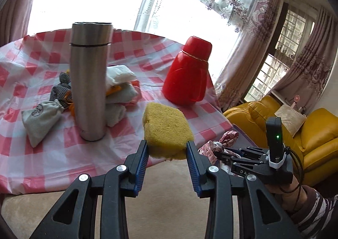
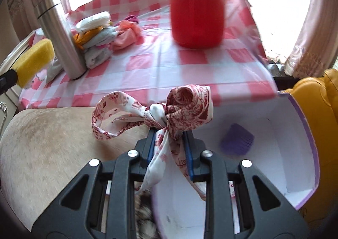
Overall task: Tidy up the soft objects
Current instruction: 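Drop floral scarf in white box with right tool while left drops yellow sponge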
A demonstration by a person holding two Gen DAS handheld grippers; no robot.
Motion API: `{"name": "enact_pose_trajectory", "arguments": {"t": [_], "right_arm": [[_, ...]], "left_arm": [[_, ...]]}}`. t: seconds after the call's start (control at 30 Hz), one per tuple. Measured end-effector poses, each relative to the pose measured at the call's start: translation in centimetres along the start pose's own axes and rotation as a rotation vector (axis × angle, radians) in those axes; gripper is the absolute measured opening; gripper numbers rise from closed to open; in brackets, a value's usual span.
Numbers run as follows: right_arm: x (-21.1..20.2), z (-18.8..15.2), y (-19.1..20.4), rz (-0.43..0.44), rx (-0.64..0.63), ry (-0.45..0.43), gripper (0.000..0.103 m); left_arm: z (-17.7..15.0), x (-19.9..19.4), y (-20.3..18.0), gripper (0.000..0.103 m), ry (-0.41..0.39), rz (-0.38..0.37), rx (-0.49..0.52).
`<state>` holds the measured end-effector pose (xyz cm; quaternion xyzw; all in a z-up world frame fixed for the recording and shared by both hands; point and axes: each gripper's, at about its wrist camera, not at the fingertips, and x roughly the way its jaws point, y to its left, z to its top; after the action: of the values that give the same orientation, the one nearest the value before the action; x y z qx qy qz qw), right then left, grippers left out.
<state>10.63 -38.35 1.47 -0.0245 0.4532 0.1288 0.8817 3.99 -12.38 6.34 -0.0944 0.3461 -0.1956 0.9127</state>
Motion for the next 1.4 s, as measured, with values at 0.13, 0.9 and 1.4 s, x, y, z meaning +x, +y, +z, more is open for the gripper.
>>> {"name": "enact_pose_trajectory", "arguments": {"t": [0.13,0.9,1.4], "right_arm": [[-2.0,-0.8,-3.4,-0.050,0.070,-0.027,0.030],[-4.4,-0.7,-5.7,-0.070,0.109,-0.075,0.089],[-1.0,1.7,-0.3,-0.037,-0.001,-0.009,0.089]], "left_arm": [[-0.3,1.1,-3.4,0.038,0.033,-0.052,0.046],[-1.0,2.8,-6.1,0.060,0.110,-0.102,0.014],[-0.9,-2.6,8.0,0.060,-0.008,0.139,-0.254]]}}
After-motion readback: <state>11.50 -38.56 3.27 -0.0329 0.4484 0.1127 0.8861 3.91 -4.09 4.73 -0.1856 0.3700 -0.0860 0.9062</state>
